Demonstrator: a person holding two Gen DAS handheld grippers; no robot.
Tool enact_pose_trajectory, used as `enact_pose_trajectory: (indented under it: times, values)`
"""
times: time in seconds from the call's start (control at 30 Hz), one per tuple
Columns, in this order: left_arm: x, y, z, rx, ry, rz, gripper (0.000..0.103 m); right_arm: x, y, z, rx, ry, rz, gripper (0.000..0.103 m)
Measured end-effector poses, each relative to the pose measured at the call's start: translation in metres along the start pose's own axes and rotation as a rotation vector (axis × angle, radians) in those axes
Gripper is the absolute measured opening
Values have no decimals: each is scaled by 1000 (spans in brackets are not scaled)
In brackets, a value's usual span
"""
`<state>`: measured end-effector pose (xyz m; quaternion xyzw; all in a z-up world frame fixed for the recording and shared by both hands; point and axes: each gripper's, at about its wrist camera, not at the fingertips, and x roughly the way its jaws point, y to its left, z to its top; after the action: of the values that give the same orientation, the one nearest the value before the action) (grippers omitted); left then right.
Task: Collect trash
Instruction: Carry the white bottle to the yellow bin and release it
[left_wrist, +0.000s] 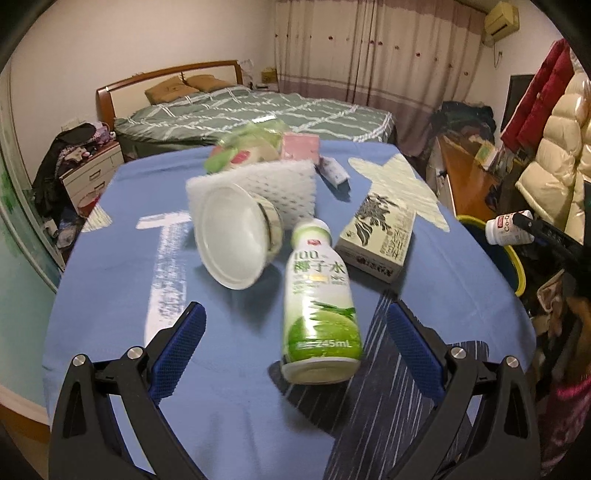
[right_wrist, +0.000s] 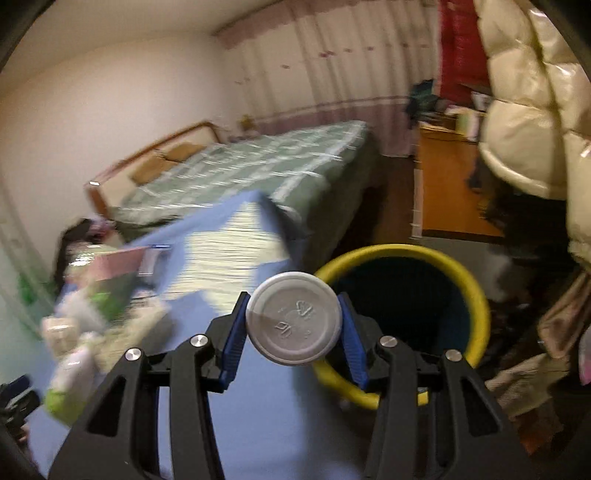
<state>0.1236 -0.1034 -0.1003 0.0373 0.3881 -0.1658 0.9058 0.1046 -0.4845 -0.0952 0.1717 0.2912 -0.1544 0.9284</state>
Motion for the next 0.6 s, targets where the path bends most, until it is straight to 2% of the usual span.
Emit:
enact_pose_trajectory:
  times: [0.1,0.3,0.6]
  values:
    - [10,-7,2,7,18,1,97,22,-26,5,13,35,-75,45]
    - [27,-17,6,16,46,7,97,65,-58,2,48,135,-133,47]
    - [43,-18,16,19,57,40,97,61,-58,-4,47,106,-129,50]
